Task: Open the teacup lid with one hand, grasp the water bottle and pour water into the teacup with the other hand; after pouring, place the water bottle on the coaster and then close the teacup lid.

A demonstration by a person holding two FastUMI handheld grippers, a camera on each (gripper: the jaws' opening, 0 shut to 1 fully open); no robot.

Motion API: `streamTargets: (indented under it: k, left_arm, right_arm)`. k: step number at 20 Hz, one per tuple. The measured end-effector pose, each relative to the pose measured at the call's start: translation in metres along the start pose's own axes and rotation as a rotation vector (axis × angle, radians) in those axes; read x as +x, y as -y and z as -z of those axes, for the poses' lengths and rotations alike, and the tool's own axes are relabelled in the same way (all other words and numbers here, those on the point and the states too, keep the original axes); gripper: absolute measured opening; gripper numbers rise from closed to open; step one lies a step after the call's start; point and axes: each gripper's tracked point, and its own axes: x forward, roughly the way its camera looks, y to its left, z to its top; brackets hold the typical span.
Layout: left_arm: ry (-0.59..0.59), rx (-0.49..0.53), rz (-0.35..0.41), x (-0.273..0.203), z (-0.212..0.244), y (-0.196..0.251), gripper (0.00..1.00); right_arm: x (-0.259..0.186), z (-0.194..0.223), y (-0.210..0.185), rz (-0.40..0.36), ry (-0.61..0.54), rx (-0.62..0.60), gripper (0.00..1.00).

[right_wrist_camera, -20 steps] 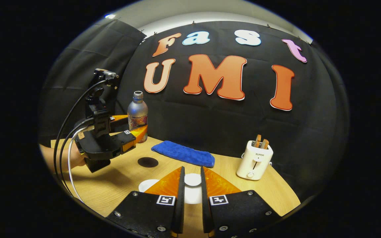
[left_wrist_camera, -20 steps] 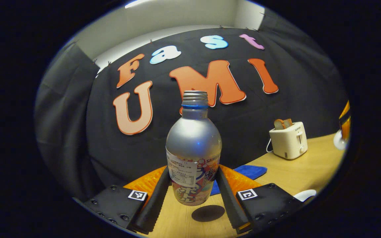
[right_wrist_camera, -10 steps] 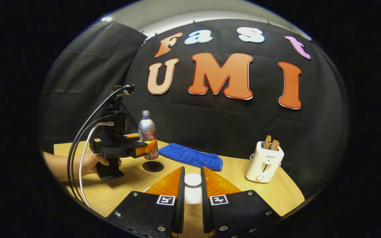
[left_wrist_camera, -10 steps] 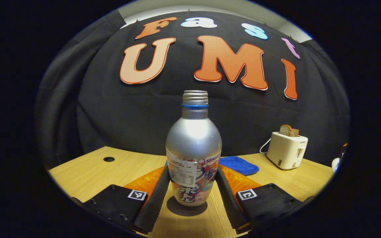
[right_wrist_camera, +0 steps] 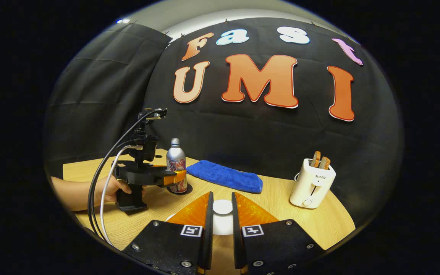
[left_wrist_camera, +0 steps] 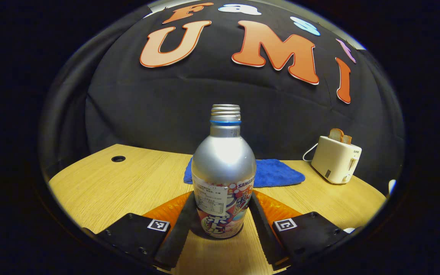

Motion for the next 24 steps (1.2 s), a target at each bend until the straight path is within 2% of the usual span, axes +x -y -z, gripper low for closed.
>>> streamTargets:
  k: [1, 2, 3, 4, 6, 9, 11, 12, 19, 24]
  left_arm:
    - [0.000, -0.002, 0.002, 0.001, 0.001, -0.001, 0.81]
    - [-0.008, 0.007, -0.003, 0.001, 0.005, -0.002, 0.84]
    - [-0.005, 0.006, -0.003, -0.002, 0.003, -0.002, 0.81]
    - [-0.005, 0.003, -0.005, -0.001, 0.003, -0.002, 0.86]
    - [-0.021, 0.008, 0.002, -0.001, 0.006, -0.001, 0.84]
    - [-0.048, 0.028, 0.008, -0.005, 0.009, 0.001, 0.91]
    - [-0.035, 0.048, 0.006, -0.009, 0.005, 0.000, 0.89]
    - [-0.021, 0.063, 0.001, -0.010, 0.003, -0.002, 0.93]
    - [-0.023, 0.110, -0.016, -0.030, 0.007, -0.009, 0.93]
    - [0.045, 0.164, -0.051, -0.050, -0.007, -0.018, 0.93]
  right_arm:
    - [0.001, 0.001, -0.001, 0.000, 0.001, 0.005, 0.23]
    - [0.002, 0.000, -0.002, -0.001, 0.001, 0.015, 0.23]
    - [0.003, -0.001, -0.004, -0.005, 0.003, 0.025, 0.24]
    - [0.004, -0.001, -0.008, -0.016, 0.003, 0.030, 0.23]
    - [0.005, -0.001, -0.012, -0.024, 0.005, 0.028, 0.23]
    - [0.006, -0.001, -0.018, -0.034, 0.006, 0.037, 0.23]
    - [0.009, -0.001, -0.022, -0.041, 0.006, 0.043, 0.23]
    - [0.010, -0.002, -0.024, -0.042, 0.009, 0.044, 0.23]
    - [0.021, 0.007, -0.041, -0.063, 0.001, 0.053, 0.23]
    - [0.031, 0.025, -0.052, -0.070, -0.026, 0.082, 0.23]
